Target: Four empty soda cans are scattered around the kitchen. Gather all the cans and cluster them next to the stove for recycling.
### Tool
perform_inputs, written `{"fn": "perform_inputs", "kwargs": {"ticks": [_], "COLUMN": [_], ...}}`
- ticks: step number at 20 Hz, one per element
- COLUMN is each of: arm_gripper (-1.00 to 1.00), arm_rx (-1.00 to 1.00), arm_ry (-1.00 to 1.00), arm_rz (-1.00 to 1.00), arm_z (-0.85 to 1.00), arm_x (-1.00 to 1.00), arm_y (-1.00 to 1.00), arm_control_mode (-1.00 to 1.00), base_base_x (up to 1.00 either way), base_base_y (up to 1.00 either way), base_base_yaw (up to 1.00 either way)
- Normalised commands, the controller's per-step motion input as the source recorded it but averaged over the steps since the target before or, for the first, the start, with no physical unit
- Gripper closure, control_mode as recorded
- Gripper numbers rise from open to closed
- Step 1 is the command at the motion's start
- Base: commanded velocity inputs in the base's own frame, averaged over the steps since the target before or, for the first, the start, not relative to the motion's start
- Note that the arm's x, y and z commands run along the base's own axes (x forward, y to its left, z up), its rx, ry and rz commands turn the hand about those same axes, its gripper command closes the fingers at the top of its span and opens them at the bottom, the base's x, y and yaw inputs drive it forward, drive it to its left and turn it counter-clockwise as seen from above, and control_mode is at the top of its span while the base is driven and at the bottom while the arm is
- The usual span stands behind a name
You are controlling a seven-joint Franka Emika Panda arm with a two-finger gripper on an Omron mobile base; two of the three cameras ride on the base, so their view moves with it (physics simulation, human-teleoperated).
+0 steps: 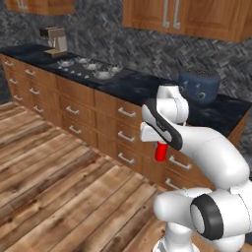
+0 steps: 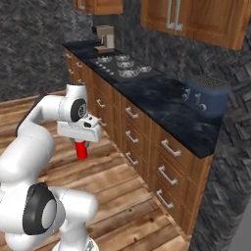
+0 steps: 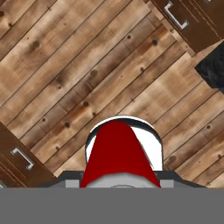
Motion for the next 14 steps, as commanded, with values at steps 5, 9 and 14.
{"fn": "perform_inputs", "kwargs": {"ticks": [5, 9, 14], "arm_gripper": [1.00, 1.00, 1.00], "arm_rx": [0.00, 0.00, 0.00], "arm_ry": [0.00, 0.00, 0.00], "arm_rz": [0.00, 0.00, 0.00], "arm_z": [0.00, 0.00, 0.00], "arm_x": [0.00, 0.00, 0.00], "arm_y": [0.00, 0.00, 0.00], "arm_control_mode": [1.00, 1.00, 1.00], "base_base_x": [0.75, 0.75, 0.75], "base_base_y": [-0.04, -0.01, 0.00], "base_base_yaw": [0.04, 0.03, 0.01]}}
